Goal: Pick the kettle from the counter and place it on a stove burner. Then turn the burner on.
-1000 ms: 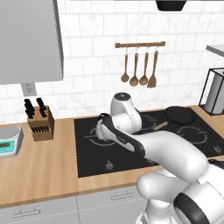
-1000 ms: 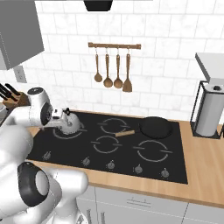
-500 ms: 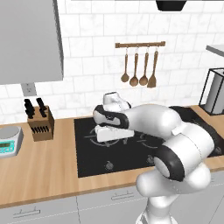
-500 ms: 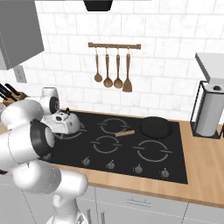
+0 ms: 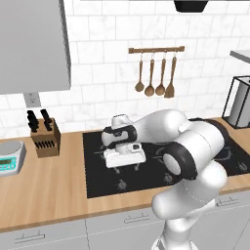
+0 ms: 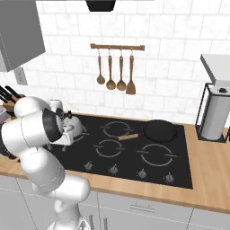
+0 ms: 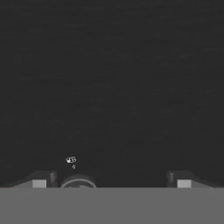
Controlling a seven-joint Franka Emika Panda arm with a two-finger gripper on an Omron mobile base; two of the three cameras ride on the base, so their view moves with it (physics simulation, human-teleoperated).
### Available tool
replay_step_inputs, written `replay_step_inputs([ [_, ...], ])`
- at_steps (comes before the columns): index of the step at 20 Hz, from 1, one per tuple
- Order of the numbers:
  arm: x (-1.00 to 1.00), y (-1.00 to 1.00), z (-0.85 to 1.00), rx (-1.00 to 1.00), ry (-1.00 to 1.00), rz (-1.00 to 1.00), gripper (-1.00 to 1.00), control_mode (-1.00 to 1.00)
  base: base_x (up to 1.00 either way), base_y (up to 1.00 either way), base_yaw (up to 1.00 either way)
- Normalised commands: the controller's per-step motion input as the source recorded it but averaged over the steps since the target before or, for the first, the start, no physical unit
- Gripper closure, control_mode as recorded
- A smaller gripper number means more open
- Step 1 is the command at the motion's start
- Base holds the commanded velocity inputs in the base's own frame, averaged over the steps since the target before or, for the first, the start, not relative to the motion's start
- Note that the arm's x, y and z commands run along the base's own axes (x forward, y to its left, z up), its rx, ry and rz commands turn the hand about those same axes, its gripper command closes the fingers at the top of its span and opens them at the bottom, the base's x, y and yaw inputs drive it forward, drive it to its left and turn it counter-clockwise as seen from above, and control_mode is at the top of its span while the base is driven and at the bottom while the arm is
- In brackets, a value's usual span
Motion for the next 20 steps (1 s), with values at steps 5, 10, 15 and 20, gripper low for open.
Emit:
replay_step_inputs([
  [5, -0.56, 0.03, 0.03, 0.01, -0.22, 0.00, -1.00, -1.00, 0.00, 0.00, 0.00],
  [10, -0.39, 0.03, 0.00, 0.00, -0.22, 0.00, -1.00, -1.00, 0.00, 0.00, 0.00],
  [15, -0.13, 0.14, 0.00, 0.01, -0.19, 0.00, -1.00, -1.00, 0.00, 0.00, 0.00],
  [20, 0.00, 0.18, -0.05, 0.05, -0.12, 0.00, -1.00, -1.00, 0.00, 0.00, 0.00],
])
